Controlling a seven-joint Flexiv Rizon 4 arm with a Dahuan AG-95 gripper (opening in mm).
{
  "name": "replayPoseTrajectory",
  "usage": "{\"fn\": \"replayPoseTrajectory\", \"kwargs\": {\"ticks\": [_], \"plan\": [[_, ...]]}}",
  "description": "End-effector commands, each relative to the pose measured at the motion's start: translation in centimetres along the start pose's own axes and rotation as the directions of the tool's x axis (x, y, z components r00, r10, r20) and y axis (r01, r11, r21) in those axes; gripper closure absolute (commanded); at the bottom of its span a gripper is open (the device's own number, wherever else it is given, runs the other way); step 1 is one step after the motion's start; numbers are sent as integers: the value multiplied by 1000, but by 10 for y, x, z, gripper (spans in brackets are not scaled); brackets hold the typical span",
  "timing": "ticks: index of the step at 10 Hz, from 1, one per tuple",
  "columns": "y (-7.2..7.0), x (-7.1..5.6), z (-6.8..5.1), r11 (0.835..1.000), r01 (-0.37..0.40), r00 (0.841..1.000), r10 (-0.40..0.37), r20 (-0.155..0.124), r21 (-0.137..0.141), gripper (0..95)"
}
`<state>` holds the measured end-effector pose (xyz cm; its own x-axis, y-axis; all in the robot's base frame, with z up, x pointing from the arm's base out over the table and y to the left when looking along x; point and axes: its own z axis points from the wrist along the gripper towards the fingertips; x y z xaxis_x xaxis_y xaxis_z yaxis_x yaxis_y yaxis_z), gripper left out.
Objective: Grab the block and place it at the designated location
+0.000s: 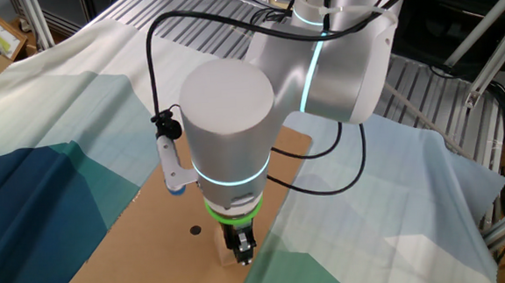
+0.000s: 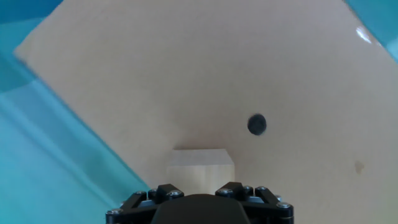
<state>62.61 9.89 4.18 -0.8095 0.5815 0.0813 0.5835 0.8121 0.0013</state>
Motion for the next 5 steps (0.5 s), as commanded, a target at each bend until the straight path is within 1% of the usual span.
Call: {"fn": "replayPoseTrajectory", "kwargs": {"ticks": [1, 2, 3, 4, 5], "plan": [[2, -10, -13, 988, 150, 989, -150, -2, -34, 950], [3, -14, -19, 981, 193, 981, -194, -1, -30, 950], [3, -17, -24, 975, 220, 975, -220, 0, -23, 950], [4, -19, -28, 970, 244, 970, -244, 3, -14, 950], [3, -20, -31, 961, 277, 961, -277, 7, -6, 950]]}}
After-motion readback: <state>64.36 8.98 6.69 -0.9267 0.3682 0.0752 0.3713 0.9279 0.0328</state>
